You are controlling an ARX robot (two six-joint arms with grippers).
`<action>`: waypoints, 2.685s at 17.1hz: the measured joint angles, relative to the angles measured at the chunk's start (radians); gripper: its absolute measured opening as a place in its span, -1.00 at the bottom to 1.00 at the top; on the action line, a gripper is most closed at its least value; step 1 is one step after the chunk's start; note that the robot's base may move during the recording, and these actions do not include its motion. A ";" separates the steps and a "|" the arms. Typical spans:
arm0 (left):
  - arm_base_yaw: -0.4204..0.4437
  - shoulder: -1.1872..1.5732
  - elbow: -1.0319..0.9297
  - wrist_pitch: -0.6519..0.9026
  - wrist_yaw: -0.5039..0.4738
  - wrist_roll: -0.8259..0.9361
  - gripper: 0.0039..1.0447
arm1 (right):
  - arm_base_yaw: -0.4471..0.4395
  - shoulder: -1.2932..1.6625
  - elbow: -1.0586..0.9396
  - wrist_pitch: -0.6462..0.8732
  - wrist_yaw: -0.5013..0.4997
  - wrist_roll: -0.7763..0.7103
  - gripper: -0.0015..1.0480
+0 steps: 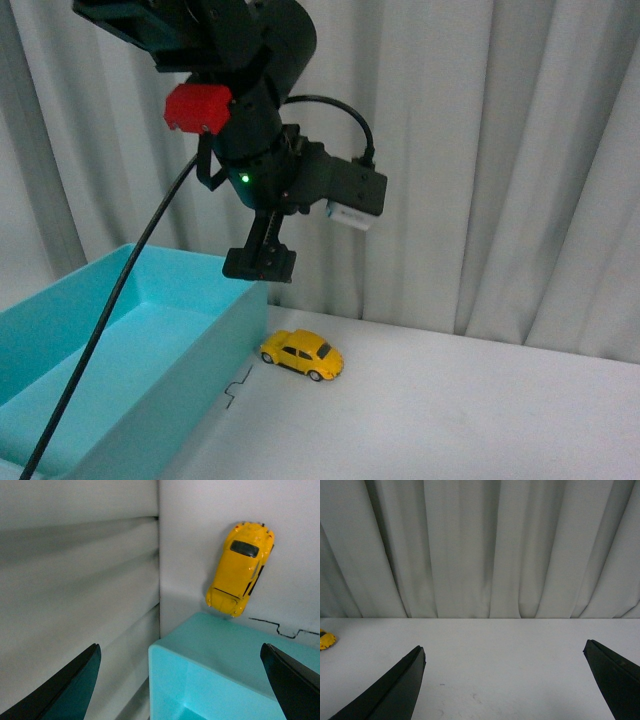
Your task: Wind up and store yellow beetle toy
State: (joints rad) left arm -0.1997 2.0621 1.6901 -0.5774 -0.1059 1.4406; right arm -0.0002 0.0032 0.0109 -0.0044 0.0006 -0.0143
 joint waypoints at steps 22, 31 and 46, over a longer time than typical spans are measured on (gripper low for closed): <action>-0.014 0.365 0.198 -0.060 -0.057 -0.078 0.88 | 0.000 0.000 0.000 0.000 0.000 0.000 0.87; 0.004 0.420 0.219 -0.063 -0.067 -0.114 -0.23 | 0.000 0.000 0.000 0.000 0.000 0.000 0.87; 0.236 -0.285 -0.178 0.221 0.445 -0.645 -0.24 | 0.000 0.000 0.000 0.000 0.000 0.000 0.87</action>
State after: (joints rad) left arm 0.0360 1.7771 1.5120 -0.3561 0.3389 0.7956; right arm -0.0002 0.0032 0.0109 -0.0040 0.0002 -0.0143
